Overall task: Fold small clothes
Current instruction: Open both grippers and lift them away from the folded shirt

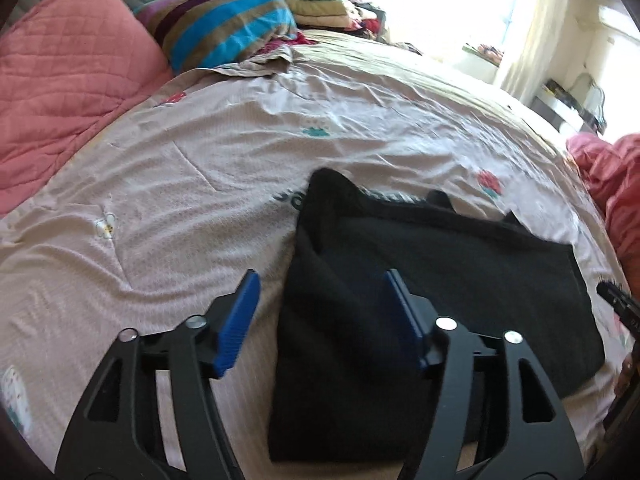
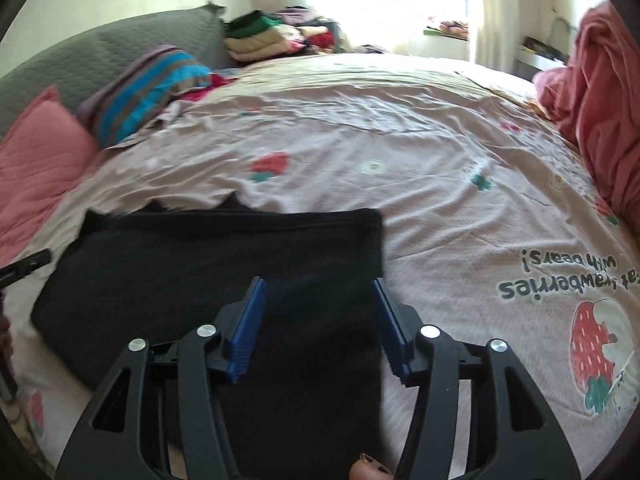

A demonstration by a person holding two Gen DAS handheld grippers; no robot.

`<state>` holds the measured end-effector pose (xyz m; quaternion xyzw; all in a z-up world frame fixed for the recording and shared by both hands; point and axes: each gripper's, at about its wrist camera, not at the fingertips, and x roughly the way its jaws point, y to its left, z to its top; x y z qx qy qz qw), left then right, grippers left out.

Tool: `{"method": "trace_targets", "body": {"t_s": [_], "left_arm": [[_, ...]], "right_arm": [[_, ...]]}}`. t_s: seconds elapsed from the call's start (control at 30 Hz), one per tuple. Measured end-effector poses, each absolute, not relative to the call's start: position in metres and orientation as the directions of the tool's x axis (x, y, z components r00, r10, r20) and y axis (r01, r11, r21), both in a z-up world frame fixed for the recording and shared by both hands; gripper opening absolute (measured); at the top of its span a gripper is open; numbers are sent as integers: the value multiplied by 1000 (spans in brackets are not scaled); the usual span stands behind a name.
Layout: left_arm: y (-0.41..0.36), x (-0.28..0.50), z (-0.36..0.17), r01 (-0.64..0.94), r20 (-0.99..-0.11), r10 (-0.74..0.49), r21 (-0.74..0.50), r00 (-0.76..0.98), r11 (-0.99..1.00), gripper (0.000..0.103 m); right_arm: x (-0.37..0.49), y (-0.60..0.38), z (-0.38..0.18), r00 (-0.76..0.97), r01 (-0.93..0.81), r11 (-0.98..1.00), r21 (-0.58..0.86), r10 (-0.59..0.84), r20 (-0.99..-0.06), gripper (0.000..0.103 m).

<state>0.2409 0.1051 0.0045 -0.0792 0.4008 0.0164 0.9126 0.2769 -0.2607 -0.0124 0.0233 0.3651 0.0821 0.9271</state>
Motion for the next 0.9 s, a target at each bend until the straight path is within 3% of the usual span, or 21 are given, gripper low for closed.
{"method": "trace_targets", "body": {"t_s": [0.17,0.33,0.47,0.9], "left_arm": [[87,227,-3,-37,-760,-71,-124,646,992,65],[78,217,-23,-9,-815,-87,-112,573,994,68],[84,205,-30,-28,-810,-107,-150,577,988,68],[82,185,-35,-38,-803,-85,-132,590,990,68]], "right_arm": [[254,-247,-8,705,-193,975,114,219,-675,64],[240,-232,-21,660,-242,966,86,229,-716,64],[232,-228,-44,607,-230,973,34,170,-776,64],[210,-237,-56,606,-184,978,103,195,-771,65]]}}
